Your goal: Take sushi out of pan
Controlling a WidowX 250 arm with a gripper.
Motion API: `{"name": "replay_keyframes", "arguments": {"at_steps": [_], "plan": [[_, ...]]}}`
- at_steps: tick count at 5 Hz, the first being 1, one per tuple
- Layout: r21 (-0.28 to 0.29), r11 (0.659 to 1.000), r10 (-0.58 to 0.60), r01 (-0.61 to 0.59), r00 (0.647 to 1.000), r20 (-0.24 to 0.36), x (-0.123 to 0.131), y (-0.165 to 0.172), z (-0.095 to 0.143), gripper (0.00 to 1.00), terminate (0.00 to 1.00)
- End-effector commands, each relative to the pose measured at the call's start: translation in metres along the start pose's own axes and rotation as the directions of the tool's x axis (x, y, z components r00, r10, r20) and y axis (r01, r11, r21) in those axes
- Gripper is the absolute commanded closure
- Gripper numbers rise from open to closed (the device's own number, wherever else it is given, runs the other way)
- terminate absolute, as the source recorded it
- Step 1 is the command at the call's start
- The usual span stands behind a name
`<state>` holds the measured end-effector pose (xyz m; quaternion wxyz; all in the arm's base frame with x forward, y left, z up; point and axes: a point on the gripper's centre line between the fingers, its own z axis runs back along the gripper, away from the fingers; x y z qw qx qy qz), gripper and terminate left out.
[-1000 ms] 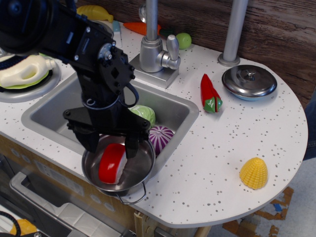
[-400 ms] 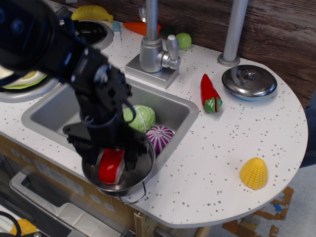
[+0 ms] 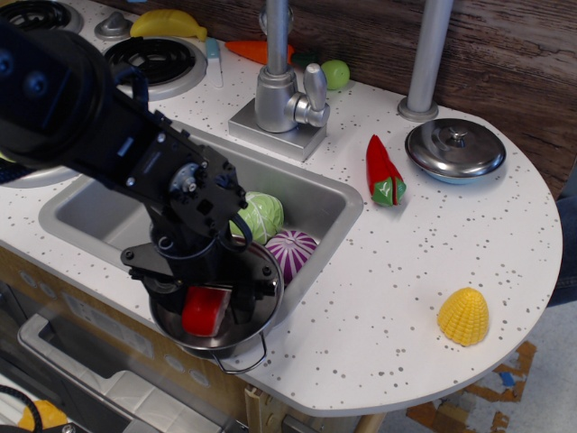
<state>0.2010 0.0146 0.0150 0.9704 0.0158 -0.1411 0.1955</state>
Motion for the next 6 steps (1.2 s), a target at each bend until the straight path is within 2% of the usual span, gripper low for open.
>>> {"name": "replay_keyframes", "arguments": {"at_steps": [1, 2, 3, 4, 5, 6], "plan": [[-0.009, 1.000, -0.017, 0.017, 1.000, -0.004, 0.006, 0.002, 0.002, 1.00, 0.00], [0.013, 1.000, -0.017, 0.017, 1.000, -0.001, 0.008, 0.003, 0.008, 1.00, 0.00], [0.066, 0.997, -0.028, 0.028, 1.000, 0.013, 0.014, -0.001, 0.028, 1.00, 0.00], [0.102, 0.994, -0.035, 0.039, 0.999, -0.036, 0.018, -0.020, 0.057, 1.00, 0.00], [0.072, 0.996, -0.047, 0.053, 0.995, -0.092, 0.022, -0.040, 0.074, 1.00, 0.00], [0.017, 0.998, -0.056, 0.059, 0.992, -0.116, 0.020, -0.073, 0.068, 1.00, 0.00]]}}
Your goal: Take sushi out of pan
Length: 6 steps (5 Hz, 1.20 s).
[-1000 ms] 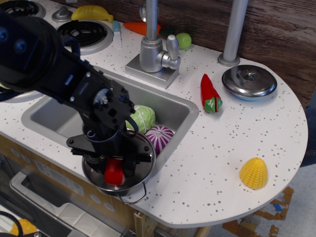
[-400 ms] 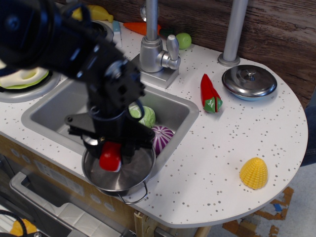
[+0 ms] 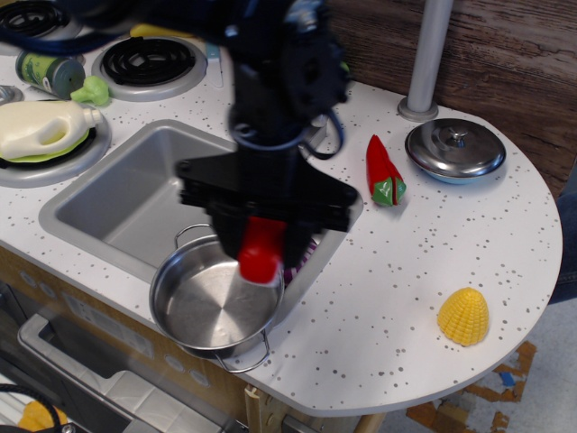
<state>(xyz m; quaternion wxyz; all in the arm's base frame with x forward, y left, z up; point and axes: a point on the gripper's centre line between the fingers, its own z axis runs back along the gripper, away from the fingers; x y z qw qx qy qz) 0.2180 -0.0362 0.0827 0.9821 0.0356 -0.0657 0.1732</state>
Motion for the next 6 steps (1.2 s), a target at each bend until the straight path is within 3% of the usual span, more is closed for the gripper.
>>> {"name": "replay_keyframes", "arguments": {"at_steps": [1, 2, 3, 4, 5, 6], "plan": [[-0.107, 0.994, -0.023, 0.026, 0.999, 0.032, -0.002, -0.035, -0.005, 1.00, 0.00], [-0.131, 0.988, -0.066, 0.076, 0.995, 0.072, -0.008, -0.041, -0.028, 1.00, 0.00], [-0.089, 0.992, -0.080, 0.088, 0.992, 0.095, -0.010, -0.043, -0.029, 1.00, 0.00], [-0.087, 0.993, -0.071, 0.081, 0.991, 0.111, -0.009, -0.044, -0.029, 0.00, 0.00], [-0.097, 0.993, -0.056, 0.068, 0.991, 0.125, -0.008, -0.043, -0.029, 0.00, 0.00], [-0.097, 0.993, -0.056, 0.068, 0.991, 0.125, -0.008, -0.043, -0.029, 0.00, 1.00]]}}
